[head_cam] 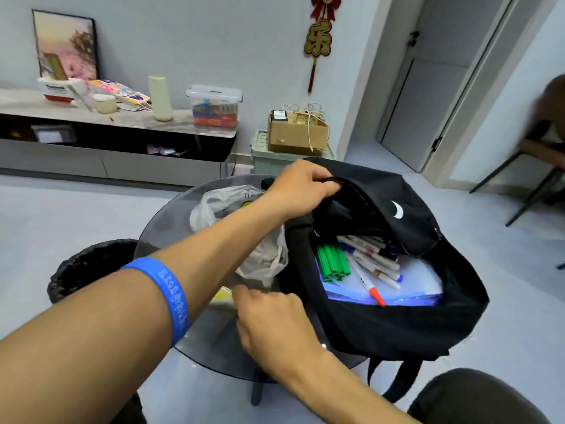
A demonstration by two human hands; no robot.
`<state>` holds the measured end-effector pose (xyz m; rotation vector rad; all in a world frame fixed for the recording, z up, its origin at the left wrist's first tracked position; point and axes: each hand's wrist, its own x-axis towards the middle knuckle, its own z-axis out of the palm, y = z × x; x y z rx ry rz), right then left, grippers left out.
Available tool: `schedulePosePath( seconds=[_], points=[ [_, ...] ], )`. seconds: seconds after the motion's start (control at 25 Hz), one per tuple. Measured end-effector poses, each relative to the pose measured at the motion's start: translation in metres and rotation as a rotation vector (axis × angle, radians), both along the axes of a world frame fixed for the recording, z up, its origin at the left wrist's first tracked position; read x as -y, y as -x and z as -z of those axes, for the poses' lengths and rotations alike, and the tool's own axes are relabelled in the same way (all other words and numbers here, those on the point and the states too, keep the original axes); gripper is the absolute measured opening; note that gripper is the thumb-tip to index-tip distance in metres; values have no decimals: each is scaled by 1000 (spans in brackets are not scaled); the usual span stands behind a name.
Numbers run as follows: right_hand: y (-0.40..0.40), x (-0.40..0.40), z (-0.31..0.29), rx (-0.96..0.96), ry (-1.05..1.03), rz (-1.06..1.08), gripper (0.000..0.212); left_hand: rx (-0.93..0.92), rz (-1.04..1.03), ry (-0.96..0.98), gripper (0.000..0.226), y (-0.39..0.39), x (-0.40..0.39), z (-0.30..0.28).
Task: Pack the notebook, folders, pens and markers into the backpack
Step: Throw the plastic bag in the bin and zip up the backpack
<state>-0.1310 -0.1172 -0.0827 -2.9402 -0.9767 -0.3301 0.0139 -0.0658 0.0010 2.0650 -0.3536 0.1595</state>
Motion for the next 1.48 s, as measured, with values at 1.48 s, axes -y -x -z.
schedulePosePath(
  seconds=[1.48],
  points=[
    [14,204,-59,258,-212,-137,21,-106,231,-64,12,34,-6,40]
  ],
)
